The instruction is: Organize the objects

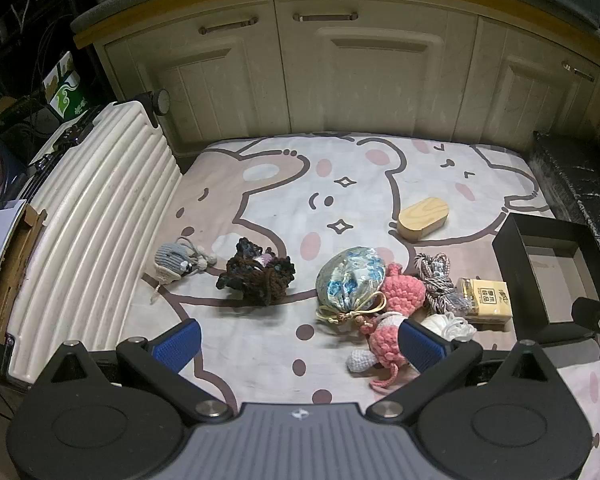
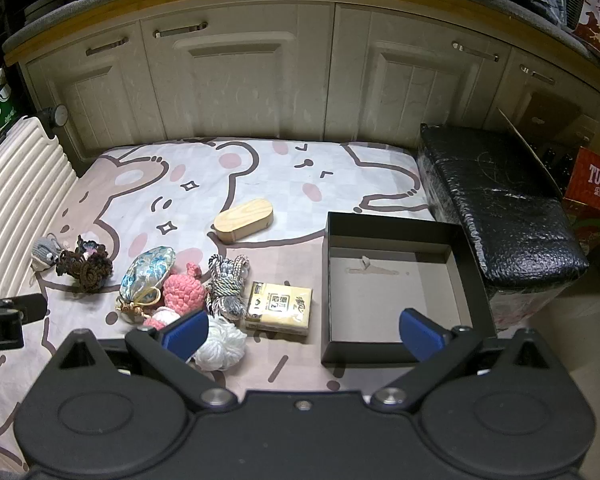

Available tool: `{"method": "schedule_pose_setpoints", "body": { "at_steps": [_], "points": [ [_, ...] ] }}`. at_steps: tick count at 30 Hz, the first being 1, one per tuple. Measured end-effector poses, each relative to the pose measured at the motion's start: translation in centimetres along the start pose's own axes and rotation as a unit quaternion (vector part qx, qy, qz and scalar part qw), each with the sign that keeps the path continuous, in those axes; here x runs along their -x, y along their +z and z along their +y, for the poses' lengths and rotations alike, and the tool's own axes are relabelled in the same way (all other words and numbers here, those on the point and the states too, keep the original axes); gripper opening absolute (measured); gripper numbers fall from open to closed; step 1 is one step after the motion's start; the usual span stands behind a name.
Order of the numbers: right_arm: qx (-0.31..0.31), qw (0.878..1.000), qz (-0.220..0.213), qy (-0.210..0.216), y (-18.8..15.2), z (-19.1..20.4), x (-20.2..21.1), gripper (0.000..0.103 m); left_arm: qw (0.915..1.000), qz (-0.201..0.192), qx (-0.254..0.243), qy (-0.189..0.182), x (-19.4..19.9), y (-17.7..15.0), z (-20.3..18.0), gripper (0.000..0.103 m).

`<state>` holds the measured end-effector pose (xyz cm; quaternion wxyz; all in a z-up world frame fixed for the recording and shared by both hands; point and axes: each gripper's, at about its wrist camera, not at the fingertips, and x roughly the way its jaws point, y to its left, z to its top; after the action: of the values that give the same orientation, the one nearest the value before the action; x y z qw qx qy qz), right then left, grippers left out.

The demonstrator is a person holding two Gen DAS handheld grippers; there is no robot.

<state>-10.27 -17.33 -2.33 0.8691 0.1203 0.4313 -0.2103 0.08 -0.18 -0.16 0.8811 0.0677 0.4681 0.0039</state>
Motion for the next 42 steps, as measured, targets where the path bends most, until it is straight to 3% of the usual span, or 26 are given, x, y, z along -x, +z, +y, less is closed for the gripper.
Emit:
{"method": "schedule_pose_setpoints", "body": {
  "at_steps": [42],
  "points": [
    [-0.001, 1.0, 0.0, -0.003, 0.05, -0.13, -0.03, 0.103, 0.9998, 0.001, -0.01, -0.015, -0.11, -0.08, -0.06, 0.103]
  ]
}}
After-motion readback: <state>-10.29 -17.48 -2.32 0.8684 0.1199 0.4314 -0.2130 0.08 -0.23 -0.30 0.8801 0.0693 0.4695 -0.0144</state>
